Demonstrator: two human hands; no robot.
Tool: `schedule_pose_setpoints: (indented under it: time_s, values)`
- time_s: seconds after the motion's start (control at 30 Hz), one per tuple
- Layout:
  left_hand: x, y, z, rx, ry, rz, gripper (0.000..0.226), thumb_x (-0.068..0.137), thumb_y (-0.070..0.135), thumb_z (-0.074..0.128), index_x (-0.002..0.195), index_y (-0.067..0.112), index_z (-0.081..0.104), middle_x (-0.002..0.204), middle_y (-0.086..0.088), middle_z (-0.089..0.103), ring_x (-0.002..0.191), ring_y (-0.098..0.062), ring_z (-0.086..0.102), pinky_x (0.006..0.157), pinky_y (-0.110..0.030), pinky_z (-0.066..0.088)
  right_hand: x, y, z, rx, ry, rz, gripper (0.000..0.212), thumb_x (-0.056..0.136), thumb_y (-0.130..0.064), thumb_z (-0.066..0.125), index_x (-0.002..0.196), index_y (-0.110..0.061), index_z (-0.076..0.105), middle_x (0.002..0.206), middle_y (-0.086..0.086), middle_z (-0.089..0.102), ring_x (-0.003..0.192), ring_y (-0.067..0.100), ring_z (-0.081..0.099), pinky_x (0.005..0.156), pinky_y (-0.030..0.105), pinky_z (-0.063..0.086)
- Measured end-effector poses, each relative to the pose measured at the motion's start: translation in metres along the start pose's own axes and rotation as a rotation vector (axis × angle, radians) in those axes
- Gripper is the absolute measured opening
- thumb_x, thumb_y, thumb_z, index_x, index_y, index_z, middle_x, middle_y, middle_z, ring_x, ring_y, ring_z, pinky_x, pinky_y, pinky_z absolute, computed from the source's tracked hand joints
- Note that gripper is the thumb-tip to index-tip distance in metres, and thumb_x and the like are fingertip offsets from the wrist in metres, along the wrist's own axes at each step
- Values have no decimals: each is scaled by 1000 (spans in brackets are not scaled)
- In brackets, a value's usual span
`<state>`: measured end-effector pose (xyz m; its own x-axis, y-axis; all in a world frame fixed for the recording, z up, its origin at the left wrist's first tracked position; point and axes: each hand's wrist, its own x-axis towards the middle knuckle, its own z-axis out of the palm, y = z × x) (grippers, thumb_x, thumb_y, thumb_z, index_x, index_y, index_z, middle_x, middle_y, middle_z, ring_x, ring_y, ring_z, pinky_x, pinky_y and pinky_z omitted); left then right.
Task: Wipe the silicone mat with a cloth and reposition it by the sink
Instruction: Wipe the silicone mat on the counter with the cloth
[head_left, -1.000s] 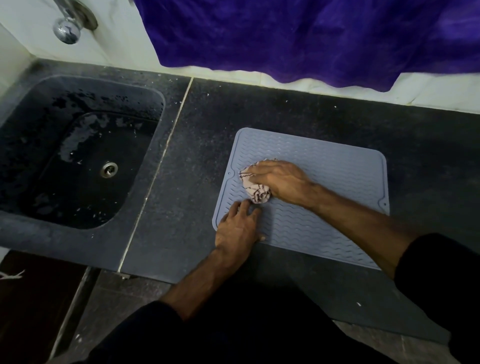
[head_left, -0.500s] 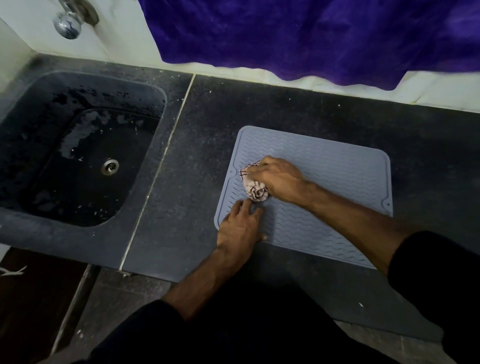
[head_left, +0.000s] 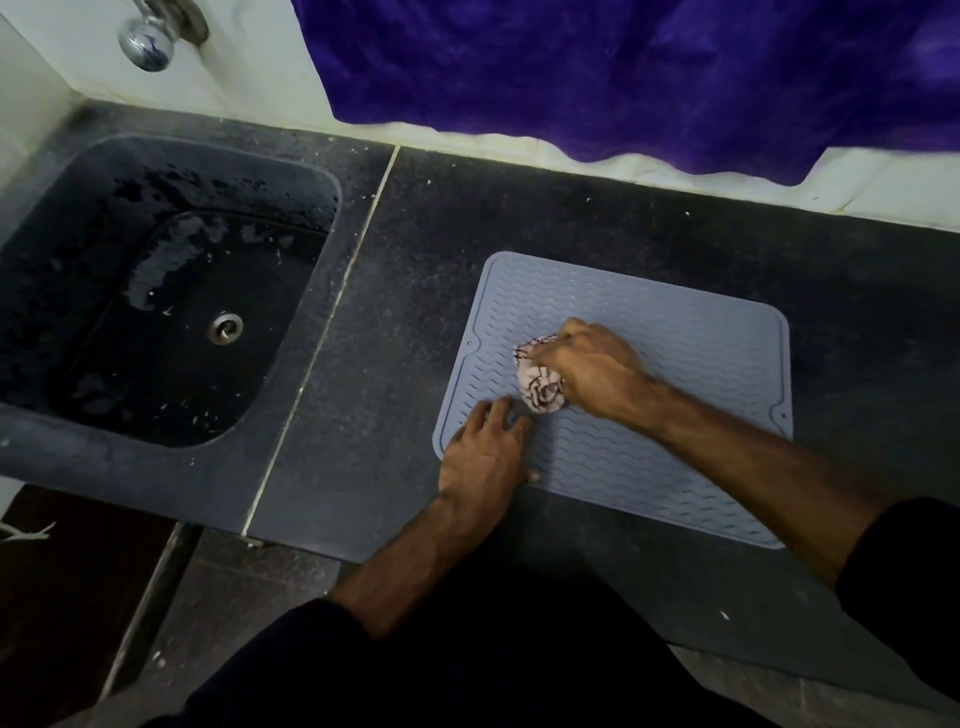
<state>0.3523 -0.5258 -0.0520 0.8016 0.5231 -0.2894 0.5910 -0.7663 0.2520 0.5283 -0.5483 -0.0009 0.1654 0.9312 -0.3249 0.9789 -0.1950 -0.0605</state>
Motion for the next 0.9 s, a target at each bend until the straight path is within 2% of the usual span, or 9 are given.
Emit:
schedule_pose_setpoints:
  time_s: [0.1,0.27,0.37,0.53,0.6,0.63,0.7,0.77,0.9]
  values:
    - [0,-1,-2,-3,-33,10,77,83,40,69,147,25,30,157,-3,14,143,-27,14,107,-45,36,4,7,-7,3,17,78,50,73,-27,77,120,-22,61,111,12,56,96,29,56,84,37,50]
    - [-1,0,-5,-23,-42,0,82,83,42,68,150,27,23,157,-2,14,144,-25,13,109,-45,35,-3,2,12,2,85,-60,50,83,-20,67,131,-24,54,130,7,56,111,27,50,91,37,44]
    - [-3,0,-6,-30,-48,3,78,84,41,67,149,26,26,158,-4,13,145,-26,12,110,-46,33,-1,11,12,-21,25,-27,54,77,-22,72,128,-25,56,121,10,57,106,28,53,89,37,46]
    - [-5,1,-5,-16,3,19,72,84,42,66,146,25,33,155,-4,18,142,-25,17,106,-45,37,11,16,3,235,84,-4,58,75,-18,76,128,-29,57,113,5,56,100,23,56,87,34,50]
    - [-4,0,-4,-13,15,16,72,83,43,67,145,26,35,154,-3,19,141,-25,19,105,-44,38,22,-2,2,374,114,-48,46,81,-17,70,124,-29,60,114,4,57,102,23,56,87,33,48]
    - [-4,0,-4,-17,16,8,71,83,43,68,144,26,36,153,-3,21,140,-25,21,104,-43,39,26,-12,4,388,94,-59,39,85,-26,66,123,-32,61,115,2,57,103,22,56,88,34,48]
    - [-5,1,-4,-33,17,-5,71,82,43,68,143,26,38,150,-2,25,136,-26,27,102,-43,40,31,-26,12,258,21,-133,35,90,-37,56,125,-35,57,123,1,54,111,24,52,94,38,45]
    - [-5,1,-4,-32,20,-2,70,82,43,68,143,27,37,150,-2,26,136,-26,28,102,-43,40,30,-24,15,198,-20,-140,38,91,-32,54,129,-35,54,127,3,51,115,26,48,97,40,42]
    - [-4,1,-3,-23,15,2,70,84,44,66,144,27,35,153,-2,21,143,-25,18,107,-43,36,31,-10,-1,106,-31,-156,37,79,-27,70,115,-31,64,110,7,59,98,27,58,83,38,51]
